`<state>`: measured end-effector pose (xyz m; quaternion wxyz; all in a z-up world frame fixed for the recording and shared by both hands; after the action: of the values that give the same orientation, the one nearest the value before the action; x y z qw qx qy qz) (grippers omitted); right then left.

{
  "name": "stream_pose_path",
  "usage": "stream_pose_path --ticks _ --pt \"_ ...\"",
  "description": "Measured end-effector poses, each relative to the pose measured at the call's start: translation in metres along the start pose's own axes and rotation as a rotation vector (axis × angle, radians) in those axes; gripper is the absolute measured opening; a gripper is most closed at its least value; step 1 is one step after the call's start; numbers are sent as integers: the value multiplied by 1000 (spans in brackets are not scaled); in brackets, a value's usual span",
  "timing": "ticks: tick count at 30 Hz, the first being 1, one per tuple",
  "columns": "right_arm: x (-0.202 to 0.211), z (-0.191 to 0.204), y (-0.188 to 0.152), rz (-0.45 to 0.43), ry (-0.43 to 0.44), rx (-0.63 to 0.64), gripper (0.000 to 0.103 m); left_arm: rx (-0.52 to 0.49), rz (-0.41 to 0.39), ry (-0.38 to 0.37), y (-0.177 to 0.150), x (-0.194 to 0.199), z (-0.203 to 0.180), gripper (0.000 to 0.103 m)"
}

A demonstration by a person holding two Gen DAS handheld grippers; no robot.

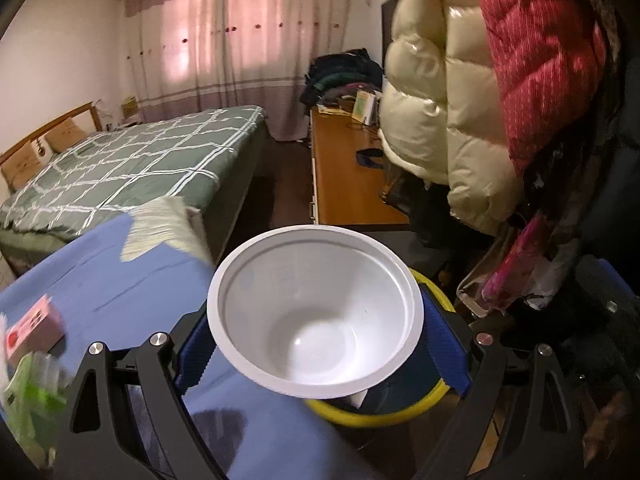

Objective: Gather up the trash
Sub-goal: 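Carry the white bowl into the yellow bin and open the left gripper, then grasp the green plastic wrapper with the right gripper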

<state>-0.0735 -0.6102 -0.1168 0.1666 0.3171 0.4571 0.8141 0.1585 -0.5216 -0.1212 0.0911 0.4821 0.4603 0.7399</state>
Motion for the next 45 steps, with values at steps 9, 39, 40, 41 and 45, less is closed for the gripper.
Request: stream_pose_path --ticks 9,39,40,41,45 --pt "6 -15 2 -12 -14 -29 67 -14 37 32 15 -54 -18 99" --pt "0 201 -62 135 317 245 69 477 -301 732 -180 303 346 99" --pt "1 211 -65 143 333 258 69 487 -299 771 -190 307 355 99" --pt "3 219 -68 148 343 267 69 494 -295 798 -196 308 361 99" --pt "7 250 -83 170 388 314 69 547 -277 893 -236 323 394 99"
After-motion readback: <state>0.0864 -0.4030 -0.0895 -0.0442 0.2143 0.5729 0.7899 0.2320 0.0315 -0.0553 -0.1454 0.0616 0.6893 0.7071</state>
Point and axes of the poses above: each gripper's, at about its wrist camera, not at the fingertips, and x roughly against the way its jaws point, z to its left, y to its top, the point moved 5 cm from there along -x, roughly the way its jaws point, and after that the axes turned 5 degrees about -x, right-handed, at the moved point
